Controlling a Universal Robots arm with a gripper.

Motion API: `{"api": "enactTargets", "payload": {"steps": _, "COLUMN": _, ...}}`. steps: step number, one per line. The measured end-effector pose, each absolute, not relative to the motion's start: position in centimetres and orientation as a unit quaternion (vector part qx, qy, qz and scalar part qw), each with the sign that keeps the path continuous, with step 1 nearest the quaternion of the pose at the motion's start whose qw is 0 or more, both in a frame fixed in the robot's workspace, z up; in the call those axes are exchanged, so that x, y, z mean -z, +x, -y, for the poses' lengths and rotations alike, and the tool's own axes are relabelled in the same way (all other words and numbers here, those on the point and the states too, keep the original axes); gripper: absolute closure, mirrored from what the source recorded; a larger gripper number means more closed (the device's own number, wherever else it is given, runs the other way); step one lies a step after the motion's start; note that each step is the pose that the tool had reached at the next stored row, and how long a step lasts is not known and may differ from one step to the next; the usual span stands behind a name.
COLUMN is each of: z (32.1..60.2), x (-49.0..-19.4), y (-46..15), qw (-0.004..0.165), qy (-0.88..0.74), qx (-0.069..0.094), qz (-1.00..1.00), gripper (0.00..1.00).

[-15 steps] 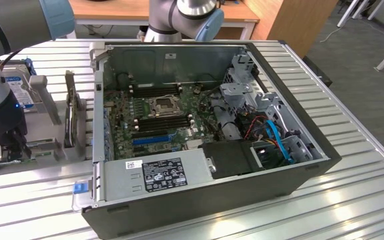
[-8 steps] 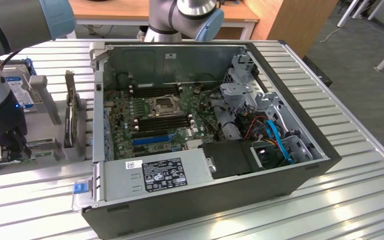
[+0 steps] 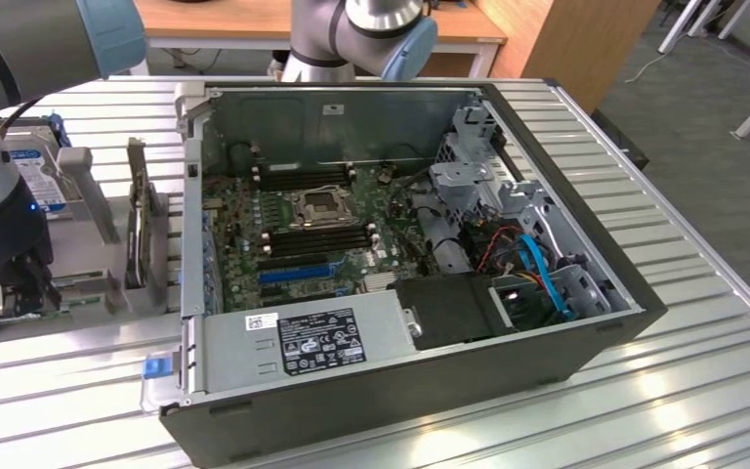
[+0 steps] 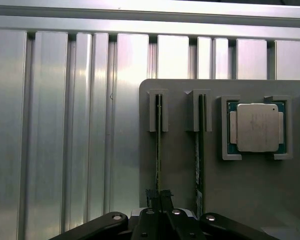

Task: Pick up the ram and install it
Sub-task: 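Pick up the ram and move it above insertion slot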

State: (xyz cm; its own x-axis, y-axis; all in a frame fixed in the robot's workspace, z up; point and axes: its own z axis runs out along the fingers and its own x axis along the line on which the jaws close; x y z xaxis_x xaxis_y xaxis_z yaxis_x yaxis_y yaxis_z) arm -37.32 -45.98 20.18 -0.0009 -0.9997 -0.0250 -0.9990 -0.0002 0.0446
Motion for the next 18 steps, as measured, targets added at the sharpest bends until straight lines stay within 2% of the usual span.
{"api": "enactTargets", "payload": {"steps": 18, "z": 45.99, "x": -20.27, "y": -37.33, "qw": 0.006, "qy": 0.707, "qx": 0.025, "qz": 0.707, "gripper": 0.89}}
